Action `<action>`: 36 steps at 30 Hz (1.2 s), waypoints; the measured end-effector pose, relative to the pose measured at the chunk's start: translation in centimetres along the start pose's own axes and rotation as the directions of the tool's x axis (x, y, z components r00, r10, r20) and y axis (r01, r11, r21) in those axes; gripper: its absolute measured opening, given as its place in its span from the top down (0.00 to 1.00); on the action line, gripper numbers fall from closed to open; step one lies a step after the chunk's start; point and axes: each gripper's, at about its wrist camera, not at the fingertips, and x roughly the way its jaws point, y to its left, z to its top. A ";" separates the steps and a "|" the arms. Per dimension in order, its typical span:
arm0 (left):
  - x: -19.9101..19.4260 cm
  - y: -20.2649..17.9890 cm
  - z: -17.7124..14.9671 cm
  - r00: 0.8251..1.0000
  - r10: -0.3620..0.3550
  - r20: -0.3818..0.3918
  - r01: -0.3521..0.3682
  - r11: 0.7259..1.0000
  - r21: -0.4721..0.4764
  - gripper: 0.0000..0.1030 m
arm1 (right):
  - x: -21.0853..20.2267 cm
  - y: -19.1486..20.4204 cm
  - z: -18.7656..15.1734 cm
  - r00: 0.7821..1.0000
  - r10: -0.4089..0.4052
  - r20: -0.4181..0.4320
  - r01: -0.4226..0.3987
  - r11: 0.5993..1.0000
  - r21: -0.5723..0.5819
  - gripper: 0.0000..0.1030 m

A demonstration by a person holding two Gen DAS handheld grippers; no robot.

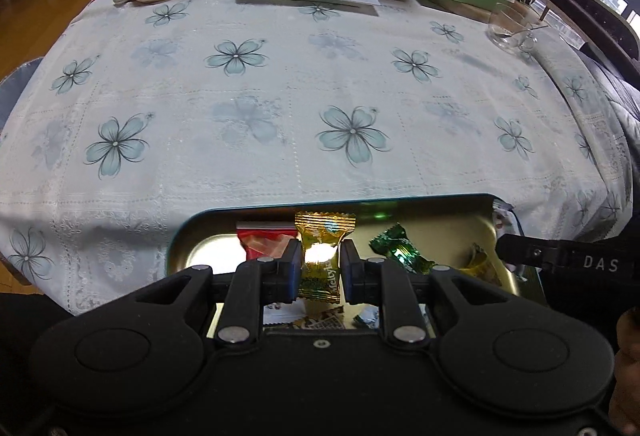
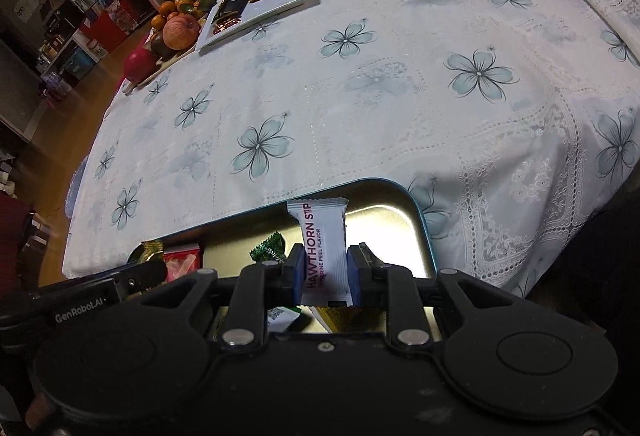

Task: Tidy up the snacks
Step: 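Carry both held packets back over the gold tray, then open the right tool to drop the Hawthorn packet while the left tool releases the gold candy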

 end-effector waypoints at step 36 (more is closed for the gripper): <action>2.6 -1.5 0.0 0.992 0.124 -0.021 -0.123 0.992 0.032 0.72 | 2.4 3.7 -0.7 0.997 -0.048 0.055 0.055 0.990 -0.133 0.76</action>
